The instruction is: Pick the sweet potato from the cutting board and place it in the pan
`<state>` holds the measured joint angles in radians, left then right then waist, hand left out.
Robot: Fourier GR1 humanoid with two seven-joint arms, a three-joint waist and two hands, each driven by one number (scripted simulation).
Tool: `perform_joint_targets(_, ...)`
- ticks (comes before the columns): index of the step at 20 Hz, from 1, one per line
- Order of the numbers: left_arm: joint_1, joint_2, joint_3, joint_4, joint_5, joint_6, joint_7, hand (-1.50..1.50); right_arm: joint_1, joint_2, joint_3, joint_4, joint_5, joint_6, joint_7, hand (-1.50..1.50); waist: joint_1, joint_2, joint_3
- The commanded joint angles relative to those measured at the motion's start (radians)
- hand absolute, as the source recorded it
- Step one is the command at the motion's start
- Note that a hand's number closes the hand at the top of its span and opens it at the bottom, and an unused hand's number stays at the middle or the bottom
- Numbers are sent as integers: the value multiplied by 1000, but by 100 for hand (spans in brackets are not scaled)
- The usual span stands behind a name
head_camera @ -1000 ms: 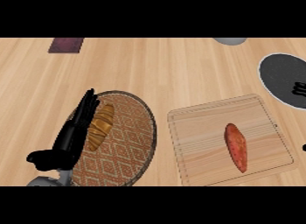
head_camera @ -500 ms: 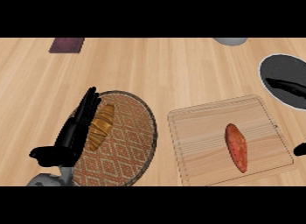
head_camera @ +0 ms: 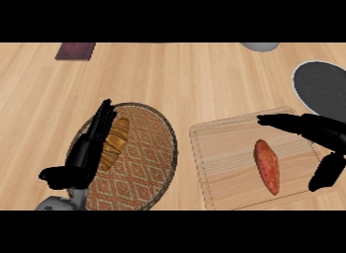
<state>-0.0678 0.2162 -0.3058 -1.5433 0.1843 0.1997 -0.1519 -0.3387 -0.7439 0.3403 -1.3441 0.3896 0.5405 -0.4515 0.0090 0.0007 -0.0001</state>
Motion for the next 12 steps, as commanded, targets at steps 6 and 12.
perform_joint_targets(6,12,-26,35,-20,-47,-29,28,0,99,70,-10,-108,155,44,80,-150,-10,-2,0)
perform_joint_targets(12,31,-36,57,-80,-70,-34,96,0,121,95,-44,-11,263,10,-21,-150,-8,-2,0)
